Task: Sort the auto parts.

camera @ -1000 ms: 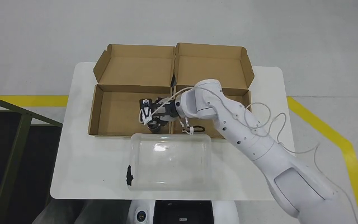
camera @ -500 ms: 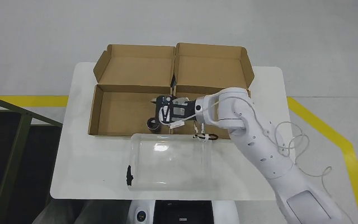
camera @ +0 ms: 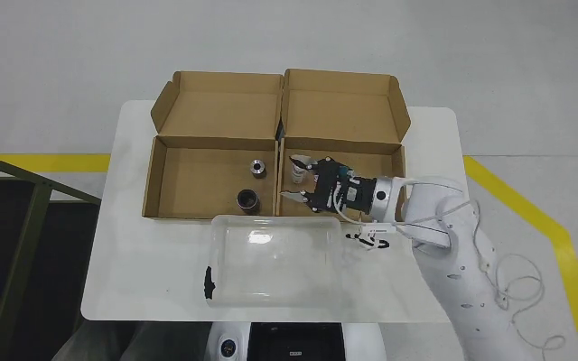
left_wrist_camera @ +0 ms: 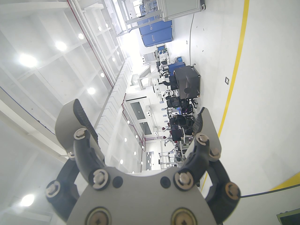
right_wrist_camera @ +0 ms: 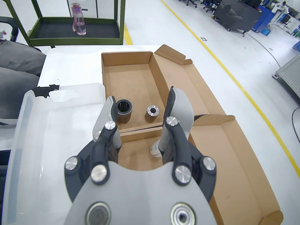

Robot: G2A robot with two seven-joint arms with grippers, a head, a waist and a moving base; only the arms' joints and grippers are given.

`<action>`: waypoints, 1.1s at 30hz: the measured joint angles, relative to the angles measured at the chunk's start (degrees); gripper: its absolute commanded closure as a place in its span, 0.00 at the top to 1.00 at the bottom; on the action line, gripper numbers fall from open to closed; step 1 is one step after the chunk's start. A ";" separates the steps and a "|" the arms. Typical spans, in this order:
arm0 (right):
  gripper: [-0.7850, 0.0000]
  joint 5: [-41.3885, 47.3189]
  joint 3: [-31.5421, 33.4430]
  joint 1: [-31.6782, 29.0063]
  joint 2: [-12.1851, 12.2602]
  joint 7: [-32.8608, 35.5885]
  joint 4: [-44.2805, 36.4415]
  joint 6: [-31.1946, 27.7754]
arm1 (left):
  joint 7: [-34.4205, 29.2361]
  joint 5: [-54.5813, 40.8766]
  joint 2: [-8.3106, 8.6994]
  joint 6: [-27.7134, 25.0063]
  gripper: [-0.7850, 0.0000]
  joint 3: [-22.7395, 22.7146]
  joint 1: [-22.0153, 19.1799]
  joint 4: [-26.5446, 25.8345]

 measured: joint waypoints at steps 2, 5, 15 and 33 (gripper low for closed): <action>0.49 -1.65 2.59 -2.87 0.50 -2.77 -1.42 -0.15 | 0.00 0.00 0.00 0.00 1.00 0.00 0.00 0.00; 0.49 -4.19 6.15 -6.91 1.11 -6.72 -3.13 0.47 | 0.00 0.00 0.00 0.00 1.00 0.00 0.00 0.00; 0.60 -10.41 15.16 -17.97 2.46 -19.07 -5.33 3.83 | 0.00 0.00 0.00 0.00 1.00 0.00 0.00 0.00; 0.78 -19.92 24.83 -30.25 3.69 -32.17 -10.38 13.32 | 0.00 0.00 0.00 0.00 1.00 0.00 0.00 0.00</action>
